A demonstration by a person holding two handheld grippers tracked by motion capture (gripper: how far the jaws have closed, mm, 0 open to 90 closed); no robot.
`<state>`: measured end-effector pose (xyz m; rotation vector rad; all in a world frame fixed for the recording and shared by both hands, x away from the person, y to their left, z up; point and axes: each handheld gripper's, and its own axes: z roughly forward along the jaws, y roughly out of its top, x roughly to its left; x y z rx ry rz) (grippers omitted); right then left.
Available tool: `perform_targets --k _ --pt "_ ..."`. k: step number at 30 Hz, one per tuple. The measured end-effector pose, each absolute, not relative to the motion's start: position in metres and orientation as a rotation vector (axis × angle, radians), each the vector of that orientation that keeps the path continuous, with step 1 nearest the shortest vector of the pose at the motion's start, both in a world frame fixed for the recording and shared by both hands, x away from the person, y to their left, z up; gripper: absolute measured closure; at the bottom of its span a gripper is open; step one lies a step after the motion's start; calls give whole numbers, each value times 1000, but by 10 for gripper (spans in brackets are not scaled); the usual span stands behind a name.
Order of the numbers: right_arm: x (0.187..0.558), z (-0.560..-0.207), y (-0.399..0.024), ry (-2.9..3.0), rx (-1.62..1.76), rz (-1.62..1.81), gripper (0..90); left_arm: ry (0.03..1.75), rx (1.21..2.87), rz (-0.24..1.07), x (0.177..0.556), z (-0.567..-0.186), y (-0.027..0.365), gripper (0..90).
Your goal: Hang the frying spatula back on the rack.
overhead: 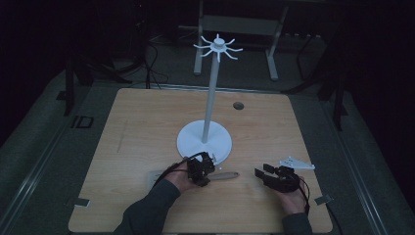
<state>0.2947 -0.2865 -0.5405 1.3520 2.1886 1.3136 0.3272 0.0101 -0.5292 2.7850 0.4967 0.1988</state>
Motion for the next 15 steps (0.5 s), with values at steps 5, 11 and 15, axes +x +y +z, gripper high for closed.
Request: perform_targets --k 5,11,15 --pt "295 -541 -287 2186 1358 1311 495 509 2805 209 332 -528 7 735" --pt "296 -542 -289 2181 1378 1307 492 542 2806 194 338 -528 7 743" --pt "296 -542 -289 2181 1393 1305 486 523 2851 178 341 -527 2 738"
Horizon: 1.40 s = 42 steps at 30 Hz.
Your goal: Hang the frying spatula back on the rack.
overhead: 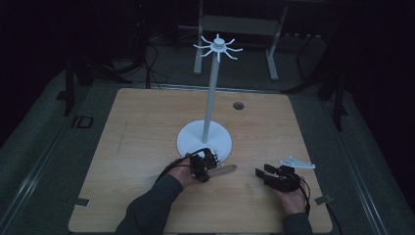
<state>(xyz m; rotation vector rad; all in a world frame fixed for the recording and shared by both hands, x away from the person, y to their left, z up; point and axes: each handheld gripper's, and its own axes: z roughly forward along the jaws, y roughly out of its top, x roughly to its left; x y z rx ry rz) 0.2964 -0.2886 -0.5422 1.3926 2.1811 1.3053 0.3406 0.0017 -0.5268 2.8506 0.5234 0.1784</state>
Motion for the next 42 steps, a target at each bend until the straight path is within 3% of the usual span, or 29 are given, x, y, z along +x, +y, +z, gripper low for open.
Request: perform_targets --k 7,17,35,42 --pt "297 -543 -290 2178 1414 1324 486 551 2846 140 344 -527 -1 737" --pt "297 -543 -294 2156 1447 1344 485 573 2776 193 340 -526 6 747" --pt "294 -542 -264 2205 1369 1373 480 623 2501 309 324 -483 11 746" --pt "290 -536 -231 2279 1243 1475 646 648 2394 341 321 -465 13 746"
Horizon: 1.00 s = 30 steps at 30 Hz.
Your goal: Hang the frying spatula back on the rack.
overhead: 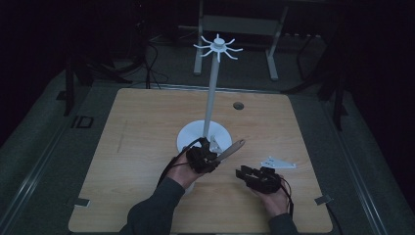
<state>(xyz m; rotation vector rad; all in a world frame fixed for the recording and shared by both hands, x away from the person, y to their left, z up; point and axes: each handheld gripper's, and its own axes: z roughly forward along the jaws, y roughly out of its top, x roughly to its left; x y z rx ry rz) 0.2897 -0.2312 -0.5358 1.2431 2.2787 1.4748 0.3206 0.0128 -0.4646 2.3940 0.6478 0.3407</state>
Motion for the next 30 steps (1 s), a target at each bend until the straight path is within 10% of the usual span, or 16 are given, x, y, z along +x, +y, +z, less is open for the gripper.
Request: perform_targets --k 17,30 --pt "296 -518 -158 2271 1113 1677 621 716 2190 423 313 -436 22 745" --pt "305 -514 -151 2237 1159 1671 776 675 2159 388 314 -436 22 741"
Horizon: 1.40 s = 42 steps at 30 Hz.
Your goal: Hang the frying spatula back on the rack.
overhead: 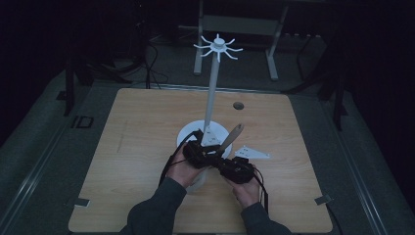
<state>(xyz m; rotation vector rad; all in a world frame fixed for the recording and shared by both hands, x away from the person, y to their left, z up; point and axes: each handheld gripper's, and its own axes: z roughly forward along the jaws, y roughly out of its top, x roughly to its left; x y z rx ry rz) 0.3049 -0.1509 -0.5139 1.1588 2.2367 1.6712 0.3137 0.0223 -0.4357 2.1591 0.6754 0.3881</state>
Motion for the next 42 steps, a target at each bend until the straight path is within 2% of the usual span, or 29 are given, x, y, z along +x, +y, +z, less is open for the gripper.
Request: perform_targets --k 11,16,22,26,30,34,37,39,42 --pt "308 -510 -154 2281 1096 1712 796 613 2141 314 320 -437 27 703" --pt "307 -508 -153 2300 1057 1719 800 593 2138 292 321 -437 29 713" --pt "307 -505 -154 2305 1046 1717 796 598 2127 330 318 -435 30 744" --pt "305 -503 -154 2294 1034 1699 783 612 2114 345 316 -433 31 747" --pt "305 -502 -156 2294 1030 1696 706 618 2095 357 314 -431 31 748" --pt "303 -501 -158 2287 1027 1681 669 626 2067 341 314 -429 33 748" --pt "304 -501 -157 2295 1016 1679 708 619 2042 309 313 -428 33 747" --pt "303 -500 -155 2291 1012 1673 789 607 2036 309 312 -427 33 747" --pt "302 -498 -155 2298 960 1666 804 590 2020 288 313 -426 35 746"
